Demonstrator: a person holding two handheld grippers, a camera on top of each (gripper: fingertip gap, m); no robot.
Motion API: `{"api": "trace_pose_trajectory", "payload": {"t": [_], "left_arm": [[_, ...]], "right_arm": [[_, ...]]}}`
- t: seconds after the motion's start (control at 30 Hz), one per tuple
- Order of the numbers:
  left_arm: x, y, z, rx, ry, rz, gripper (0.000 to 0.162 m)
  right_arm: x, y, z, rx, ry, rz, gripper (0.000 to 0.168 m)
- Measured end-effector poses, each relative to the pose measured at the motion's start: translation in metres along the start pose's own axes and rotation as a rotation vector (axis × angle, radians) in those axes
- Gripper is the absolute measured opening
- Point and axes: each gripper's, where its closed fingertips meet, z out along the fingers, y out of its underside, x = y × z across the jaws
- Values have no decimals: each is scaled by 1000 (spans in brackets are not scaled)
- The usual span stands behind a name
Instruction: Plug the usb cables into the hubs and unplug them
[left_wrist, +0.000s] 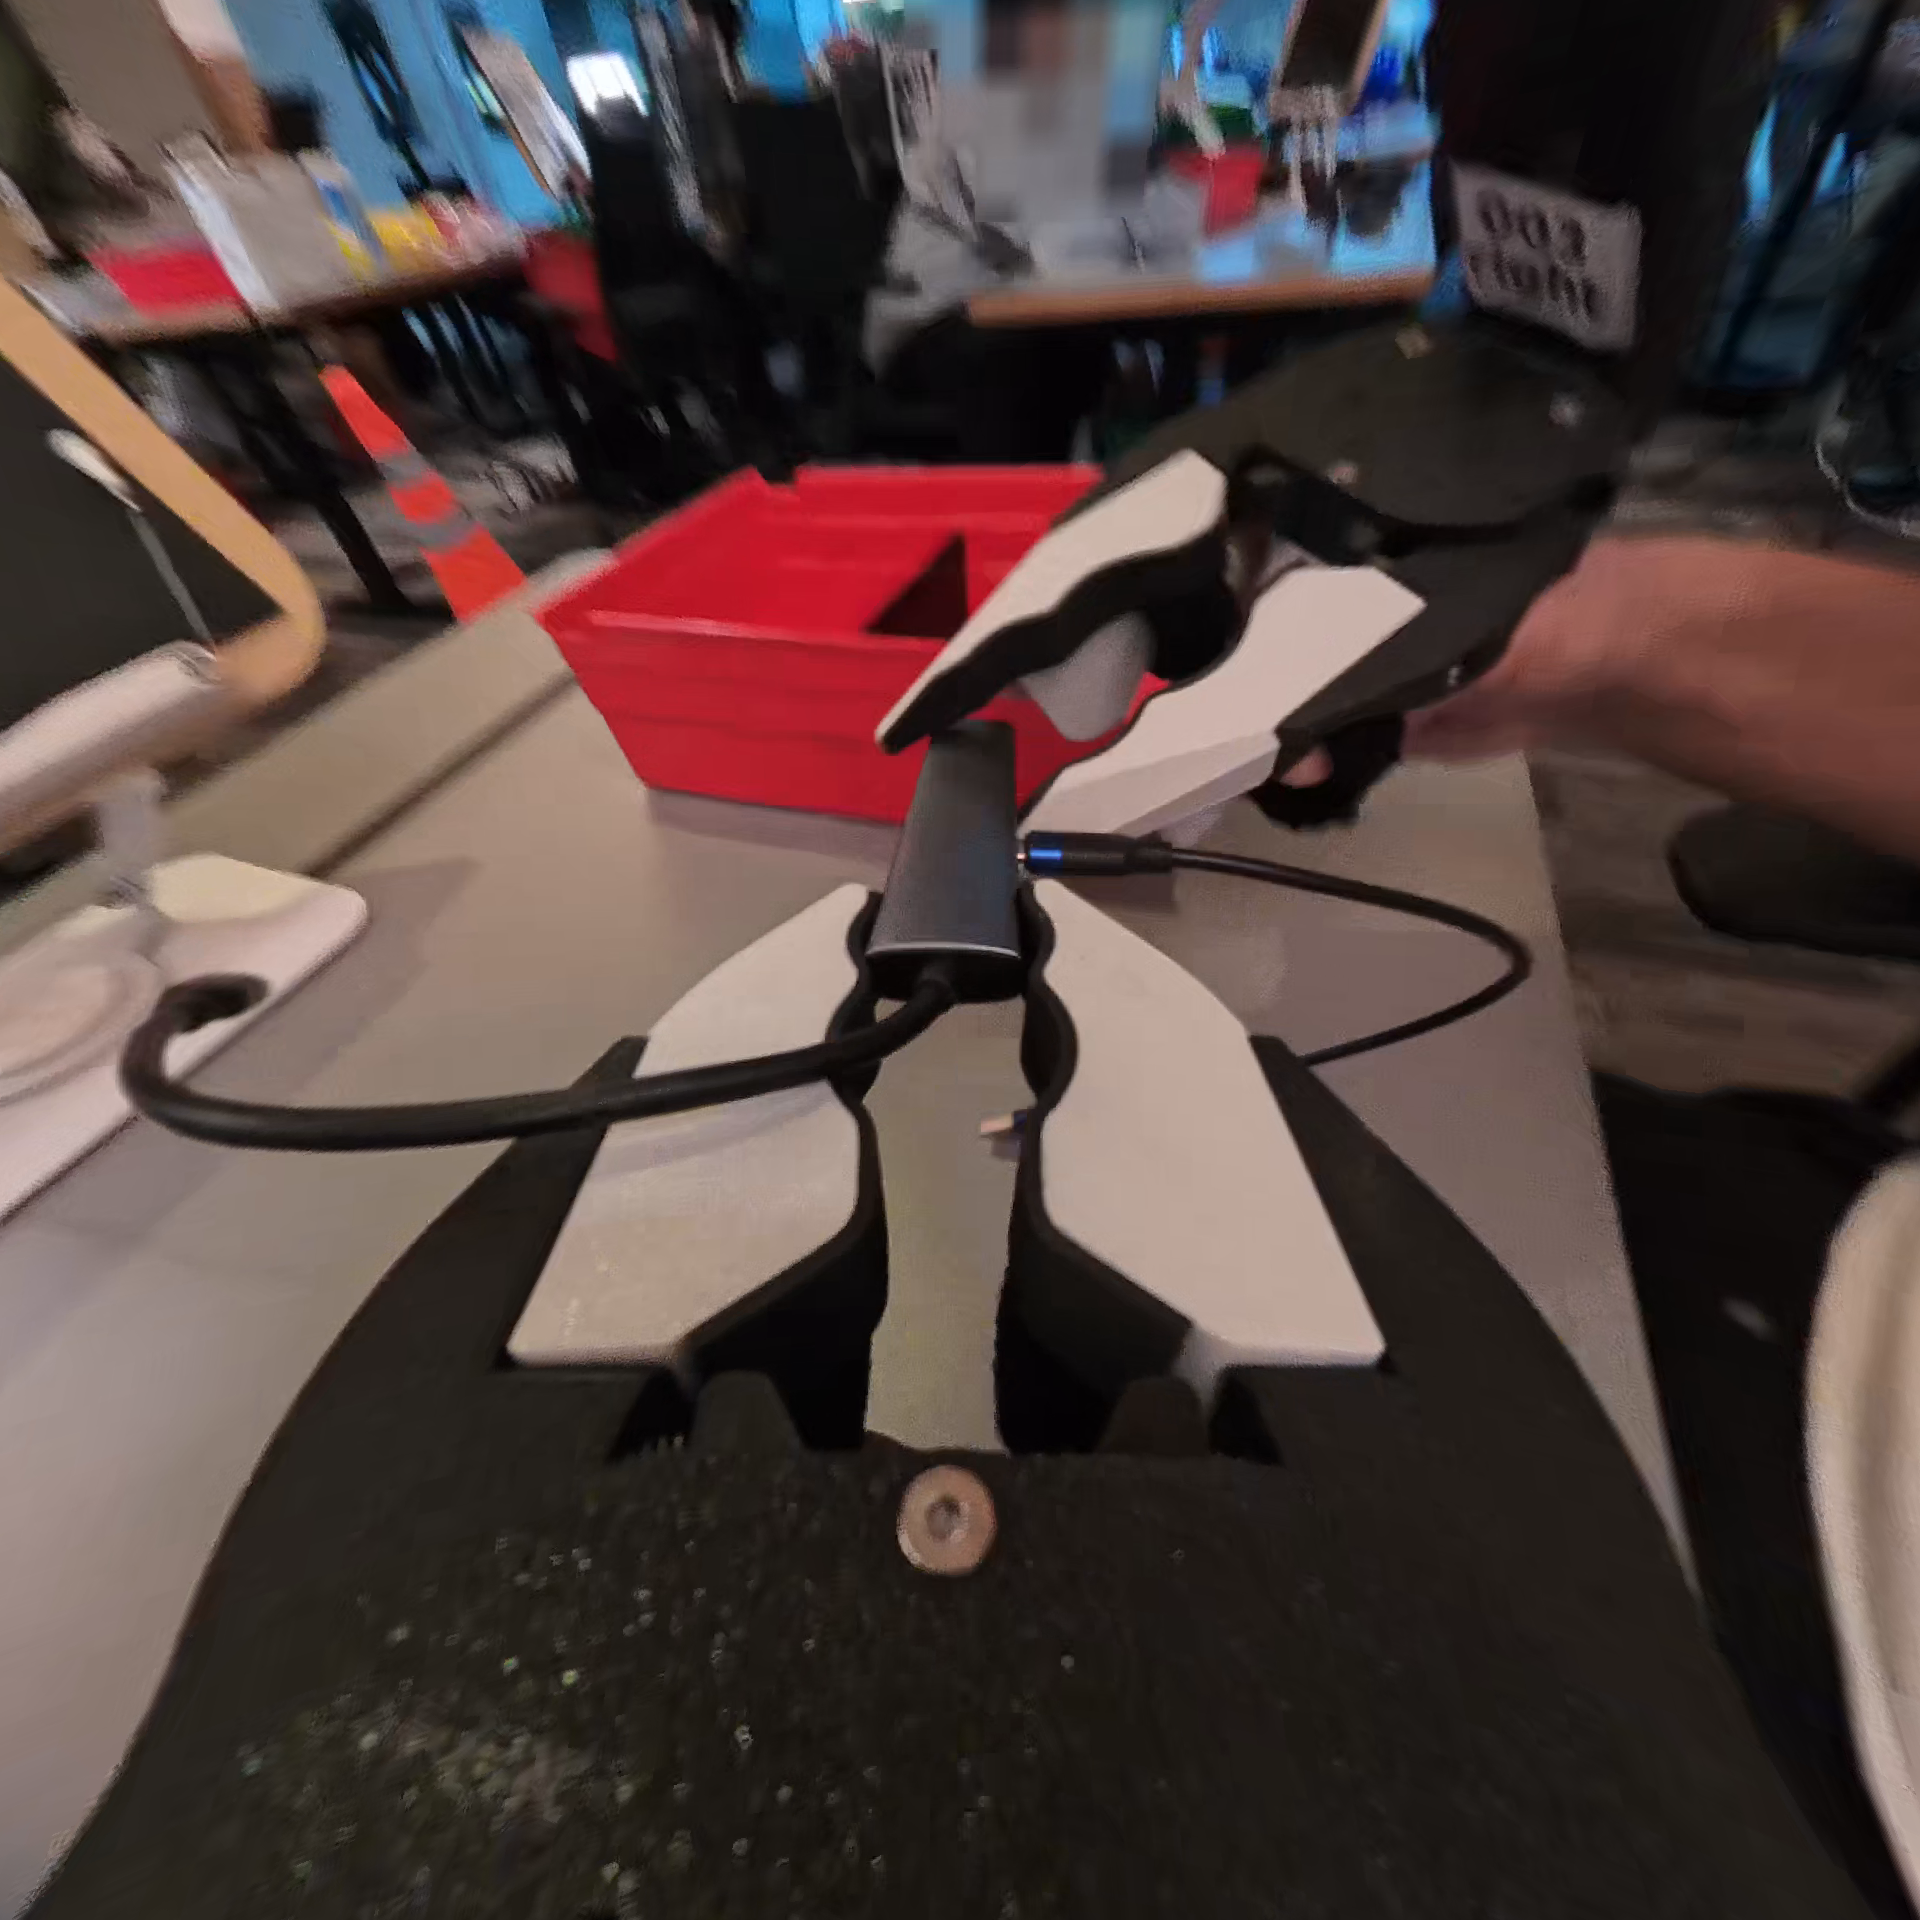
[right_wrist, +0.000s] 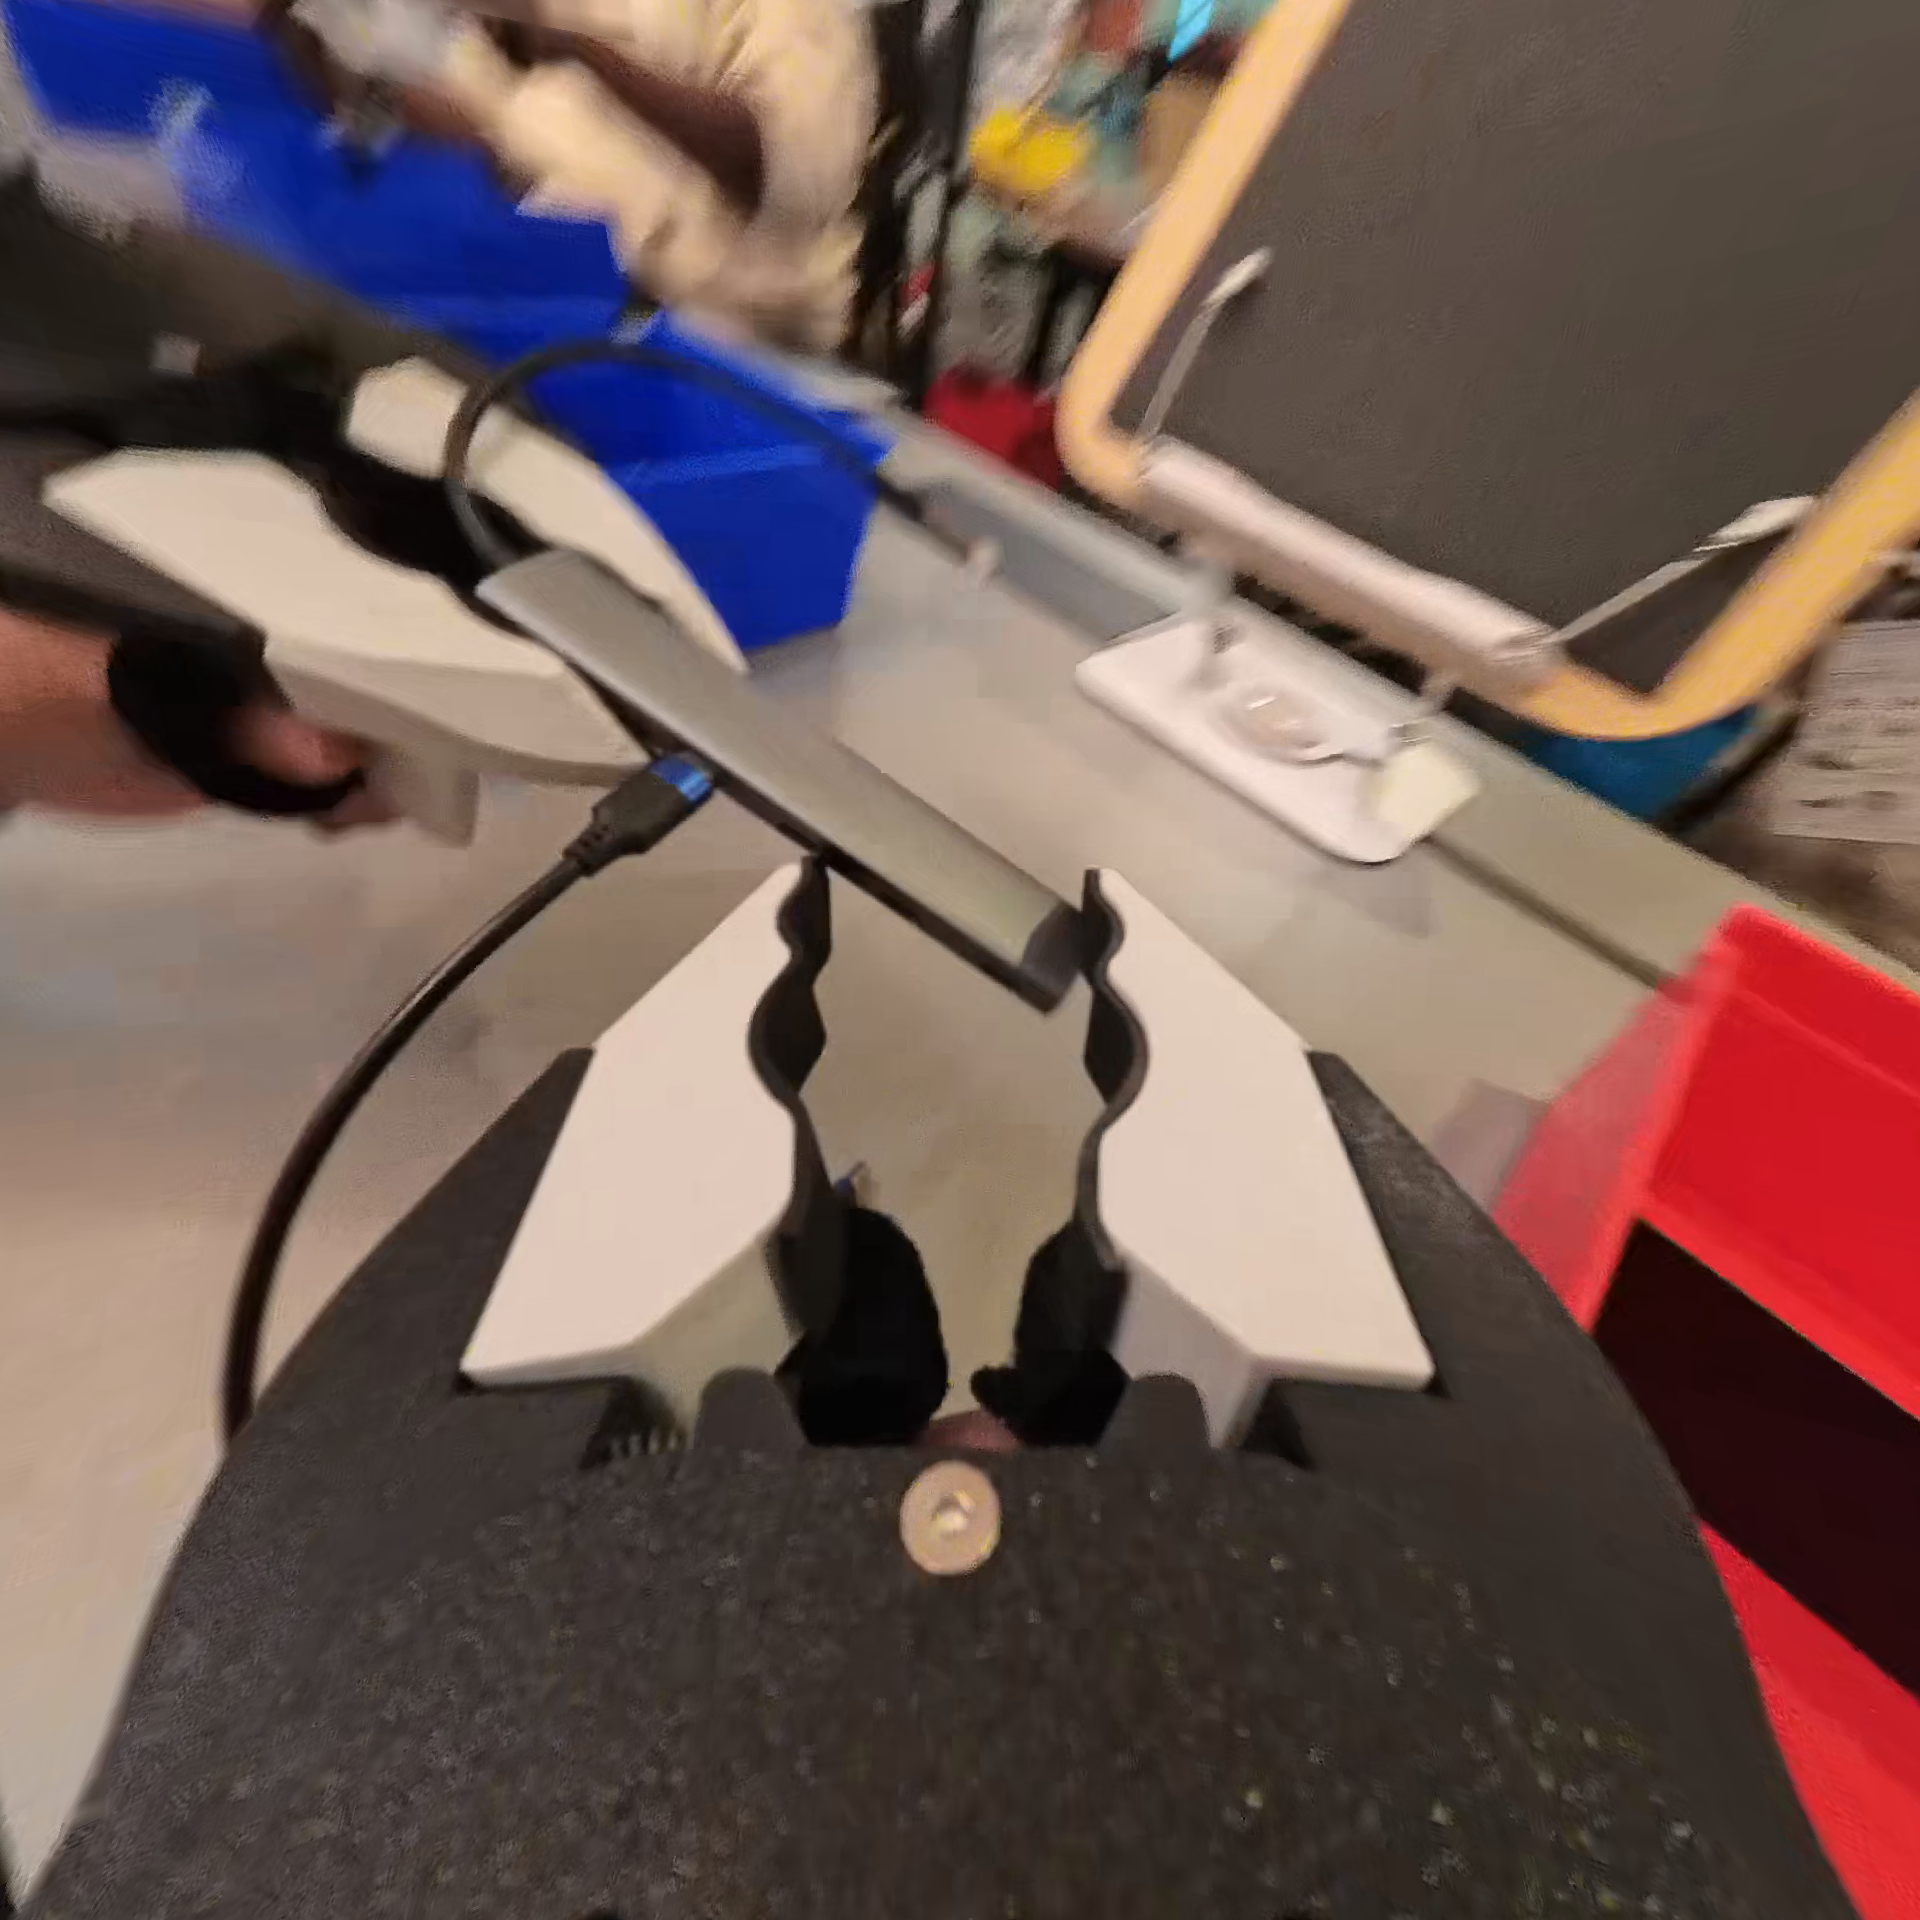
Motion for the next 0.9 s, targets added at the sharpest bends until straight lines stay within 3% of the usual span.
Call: {"api": "trace_pose_trajectory", "payload": {"t": [0.07,0.1,0.27,0.37,0.6,0.9], "left_arm": [[-18,-4,3,44,-95,31,23],[-25,-4,5,50,-135,57,23],[-46,-4,20,96,-236,137,23],[-44,3,33,95,-232,166,23],[-49,24,45,142,-193,34,23],[-60,29,44,164,-205,1,23]], "right_arm": [[18,-6,-12,81,171,51,29],[23,-8,-18,114,227,67,27],[-17,2,3,131,100,330,39],[-4,5,14,179,208,303,28],[7,10,30,217,196,316,9],[7,15,43,172,171,387,10]]}}
